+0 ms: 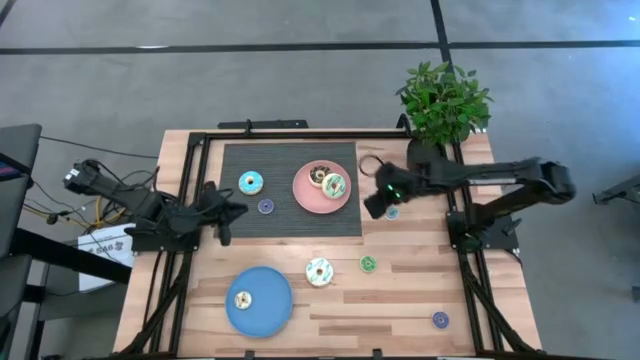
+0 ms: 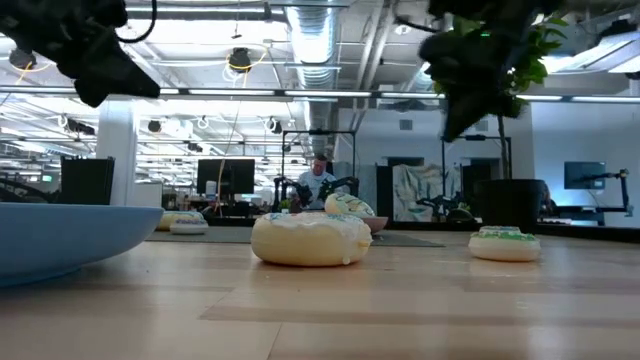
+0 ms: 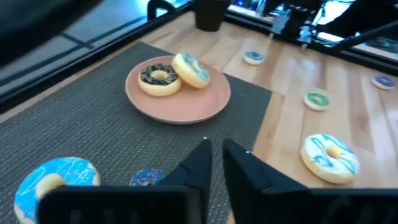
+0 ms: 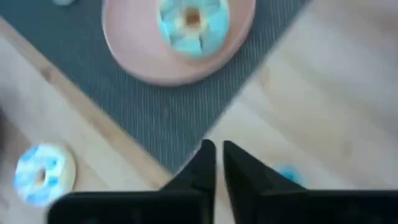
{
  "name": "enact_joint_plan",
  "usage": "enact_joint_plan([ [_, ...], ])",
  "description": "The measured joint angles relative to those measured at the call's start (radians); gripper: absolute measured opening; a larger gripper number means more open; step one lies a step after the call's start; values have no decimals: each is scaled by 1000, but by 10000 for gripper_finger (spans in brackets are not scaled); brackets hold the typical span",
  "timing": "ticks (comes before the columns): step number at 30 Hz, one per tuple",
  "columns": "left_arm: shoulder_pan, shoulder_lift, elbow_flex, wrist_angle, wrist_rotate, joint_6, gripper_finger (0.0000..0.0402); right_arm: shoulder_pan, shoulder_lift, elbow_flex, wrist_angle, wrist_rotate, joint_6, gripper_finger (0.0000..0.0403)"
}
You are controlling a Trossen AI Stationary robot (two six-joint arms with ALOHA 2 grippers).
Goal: Pick & Place donuts
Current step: Put the top small purple donut on the blue plate
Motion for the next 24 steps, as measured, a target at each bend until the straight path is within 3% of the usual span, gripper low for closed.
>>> enact_joint_plan([
  [7, 190, 112, 70, -6, 185, 7, 182, 198, -124, -194, -1, 9, 284, 33],
  [14, 422, 331, 171, -27, 414, -18, 320, 341, -142, -279, -12, 13, 491, 9],
  [18, 560, 502, 261, -118, 529, -191, 357, 386, -142, -282, -23, 24, 517, 2],
  [24, 663, 742, 382, -146, 644, -296, 360, 414, -142, -282, -35, 46, 517, 4],
])
